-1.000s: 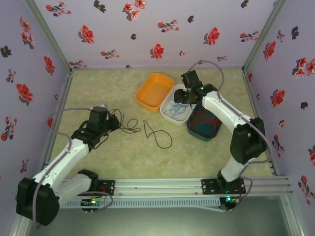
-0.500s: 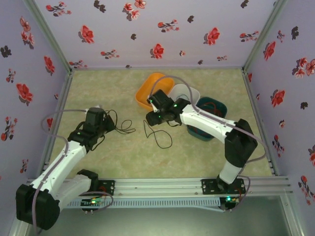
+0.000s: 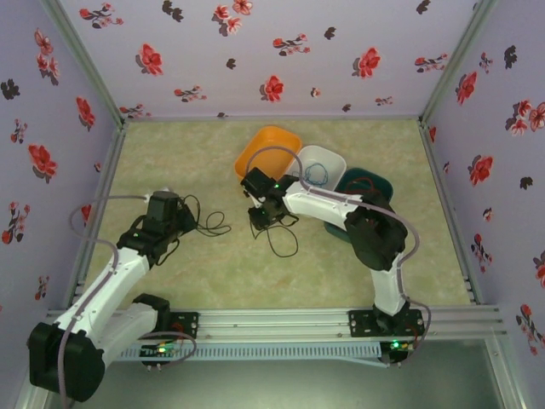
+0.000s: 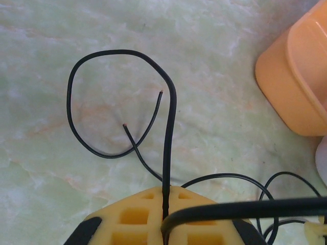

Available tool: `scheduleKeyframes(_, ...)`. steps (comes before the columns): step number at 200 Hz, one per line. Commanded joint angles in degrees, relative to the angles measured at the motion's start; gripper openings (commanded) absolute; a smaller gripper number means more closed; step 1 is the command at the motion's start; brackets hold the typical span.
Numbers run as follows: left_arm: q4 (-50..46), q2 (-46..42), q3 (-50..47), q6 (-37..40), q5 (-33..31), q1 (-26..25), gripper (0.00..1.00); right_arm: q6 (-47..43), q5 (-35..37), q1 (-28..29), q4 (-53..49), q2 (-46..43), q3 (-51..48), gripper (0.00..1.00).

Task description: Untangle the cables

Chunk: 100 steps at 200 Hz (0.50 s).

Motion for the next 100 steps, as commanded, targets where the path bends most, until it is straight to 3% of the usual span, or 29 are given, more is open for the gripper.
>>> scheduleKeyframes(1,-0.24,-0.65,-0.27,-1.07,-1.17,0.51,0.0,-1.04,2.32,0.33,-2.23,0.16,3.34,0.19)
scheduleKeyframes(24,-0.22,-0.53,-0.36,-1.01,-1.08,0.68,0.0,-1.12,1.95,0.33,-2.43,-1.7,4.37,0.0)
scheduleKeyframes(100,-0.08,-0.62,-0.45,-0.35,-0.99,0.76,0.0,0.1,2.07,-0.97,-3.87,-13.01,8.71,0.0)
